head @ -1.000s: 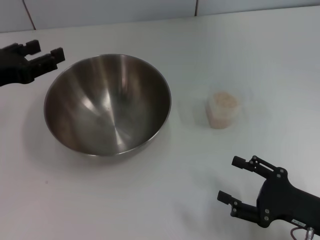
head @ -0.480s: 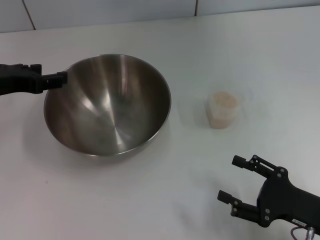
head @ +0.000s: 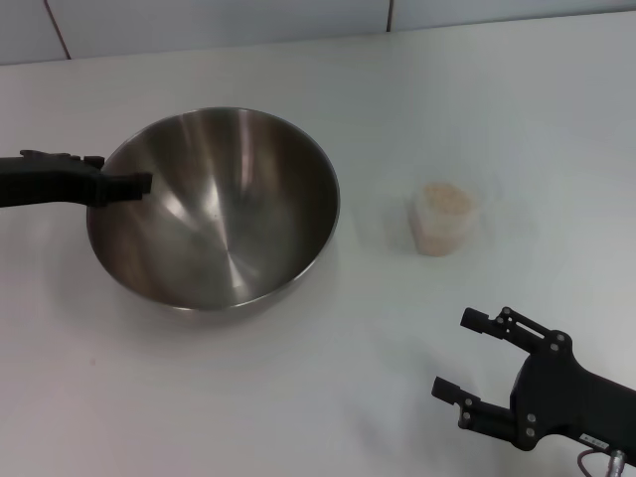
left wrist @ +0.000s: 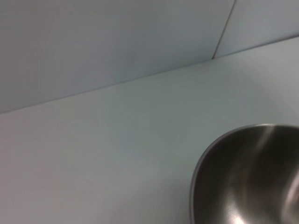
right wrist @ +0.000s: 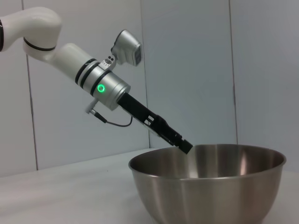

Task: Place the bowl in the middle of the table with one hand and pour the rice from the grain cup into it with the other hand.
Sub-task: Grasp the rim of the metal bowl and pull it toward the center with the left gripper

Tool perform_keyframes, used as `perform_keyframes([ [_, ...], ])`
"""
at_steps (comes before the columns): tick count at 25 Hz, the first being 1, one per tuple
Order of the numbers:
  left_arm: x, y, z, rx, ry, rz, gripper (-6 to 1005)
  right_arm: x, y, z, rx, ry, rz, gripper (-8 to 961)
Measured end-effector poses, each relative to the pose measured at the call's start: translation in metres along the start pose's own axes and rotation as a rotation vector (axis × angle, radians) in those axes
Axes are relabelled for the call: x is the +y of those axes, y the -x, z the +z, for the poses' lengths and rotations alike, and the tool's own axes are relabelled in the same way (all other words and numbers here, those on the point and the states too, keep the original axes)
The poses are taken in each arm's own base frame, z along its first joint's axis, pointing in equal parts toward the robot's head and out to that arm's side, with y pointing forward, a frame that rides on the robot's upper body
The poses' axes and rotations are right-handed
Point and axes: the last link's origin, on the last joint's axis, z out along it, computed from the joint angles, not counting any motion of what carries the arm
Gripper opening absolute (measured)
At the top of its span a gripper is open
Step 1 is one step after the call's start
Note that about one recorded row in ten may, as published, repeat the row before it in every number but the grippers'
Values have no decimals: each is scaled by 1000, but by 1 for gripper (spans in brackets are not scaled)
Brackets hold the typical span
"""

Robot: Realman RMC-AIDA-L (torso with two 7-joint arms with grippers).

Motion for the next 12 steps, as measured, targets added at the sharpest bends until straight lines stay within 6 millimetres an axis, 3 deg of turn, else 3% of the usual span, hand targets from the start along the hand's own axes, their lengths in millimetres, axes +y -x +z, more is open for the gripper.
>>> perform_keyframes([
  [12, -1, 3, 9, -44, -4, 5, 671, -1, 0, 1, -1, 1, -3, 800],
])
